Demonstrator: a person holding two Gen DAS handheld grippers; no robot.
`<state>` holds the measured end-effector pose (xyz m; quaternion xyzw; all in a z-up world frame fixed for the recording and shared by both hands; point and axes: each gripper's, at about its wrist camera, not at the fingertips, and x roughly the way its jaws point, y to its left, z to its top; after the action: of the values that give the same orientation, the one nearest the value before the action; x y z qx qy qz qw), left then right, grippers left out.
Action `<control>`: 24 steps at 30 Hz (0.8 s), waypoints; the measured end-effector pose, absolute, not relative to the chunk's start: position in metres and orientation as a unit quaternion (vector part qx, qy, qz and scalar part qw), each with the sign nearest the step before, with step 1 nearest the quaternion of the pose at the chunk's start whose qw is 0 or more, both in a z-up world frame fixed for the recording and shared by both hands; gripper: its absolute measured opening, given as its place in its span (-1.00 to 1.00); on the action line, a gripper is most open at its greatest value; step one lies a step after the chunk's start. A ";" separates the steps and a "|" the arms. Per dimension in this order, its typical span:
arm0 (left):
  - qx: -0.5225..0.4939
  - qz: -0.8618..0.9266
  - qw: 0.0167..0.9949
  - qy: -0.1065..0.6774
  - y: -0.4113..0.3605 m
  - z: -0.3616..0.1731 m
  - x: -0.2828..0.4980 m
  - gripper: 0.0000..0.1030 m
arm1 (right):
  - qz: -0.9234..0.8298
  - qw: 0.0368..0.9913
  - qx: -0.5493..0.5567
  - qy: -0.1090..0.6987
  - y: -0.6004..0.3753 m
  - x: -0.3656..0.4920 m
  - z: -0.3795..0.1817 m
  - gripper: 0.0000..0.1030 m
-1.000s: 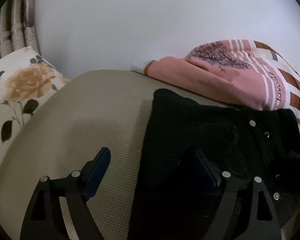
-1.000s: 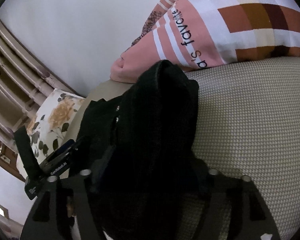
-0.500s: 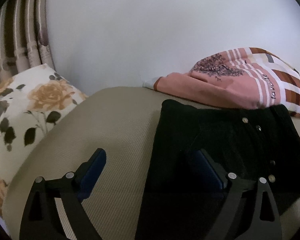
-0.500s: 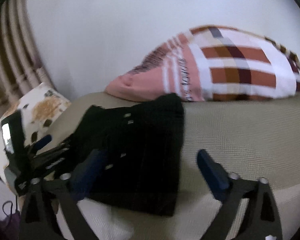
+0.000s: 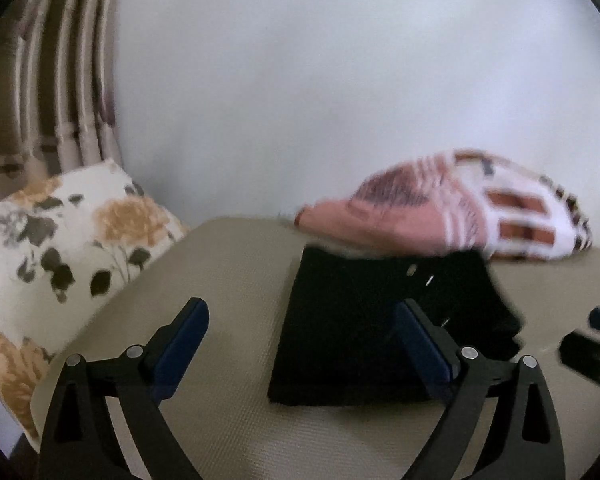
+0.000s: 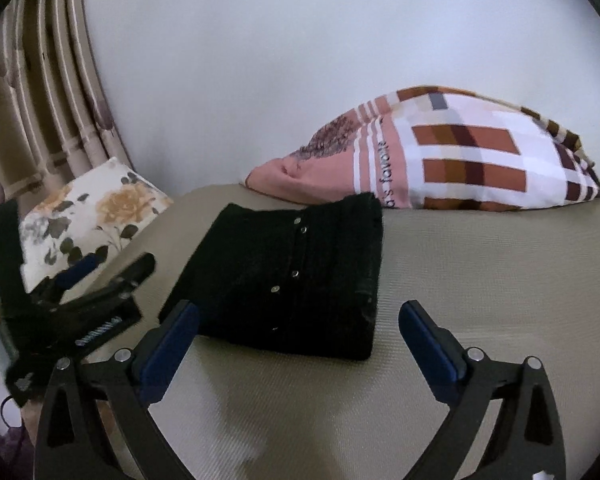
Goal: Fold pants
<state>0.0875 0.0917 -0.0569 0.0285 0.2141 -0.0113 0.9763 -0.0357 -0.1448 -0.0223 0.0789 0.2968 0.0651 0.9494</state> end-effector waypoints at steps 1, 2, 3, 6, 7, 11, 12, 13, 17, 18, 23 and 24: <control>0.022 -0.014 0.981 0.192 0.090 -0.048 0.079 0.84 | 0.066 0.951 0.081 0.292 -0.147 -0.041 -0.017 0.95; 0.020 -0.002 0.985 0.171 0.087 -0.040 0.070 0.87 | 0.067 0.952 0.082 0.289 -0.148 -0.045 -0.013 0.97; 0.027 0.013 0.987 0.157 0.084 -0.033 0.062 0.90 | 0.066 0.952 0.081 0.286 -0.149 -0.048 -0.009 0.97; 0.059 0.022 0.989 0.131 0.073 -0.016 0.046 0.92 | 0.065 0.956 0.085 0.273 -0.155 -0.061 0.003 0.98; 0.071 0.029 0.989 0.124 0.069 -0.010 0.040 0.98 | 0.065 0.957 0.086 0.271 -0.156 -0.063 0.006 0.99; 0.077 0.044 0.989 0.116 0.069 0.011 0.018 1.00 | 0.065 0.959 0.094 0.259 -0.161 -0.075 0.017 0.99; 0.065 0.029 0.990 0.123 0.072 0.015 0.016 1.00 | 0.066 0.959 0.096 0.257 -0.161 -0.078 0.019 0.99; 0.053 0.018 0.989 0.134 0.076 0.020 0.015 1.00 | 0.067 0.960 0.097 0.255 -0.162 -0.081 0.021 1.00; 0.039 0.015 0.989 0.144 0.082 0.033 0.005 1.00 | 0.072 0.961 0.095 0.249 -0.159 -0.091 0.029 1.00; 0.044 0.020 0.988 0.145 0.081 0.035 0.003 1.00 | 0.073 0.961 0.092 0.249 -0.157 -0.093 0.030 1.00; 0.042 0.009 0.986 0.162 0.086 0.042 -0.005 1.00 | 0.075 0.962 0.086 0.246 -0.149 -0.103 0.034 1.00; 0.049 0.008 0.985 0.168 0.086 0.042 -0.005 1.00 | 0.074 0.963 0.086 0.246 -0.149 -0.103 0.034 1.00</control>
<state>-0.0049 0.0859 0.0424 0.0486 0.1677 0.0078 0.9846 -0.1035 -0.1485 0.0338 0.0856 0.2462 0.0739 0.9626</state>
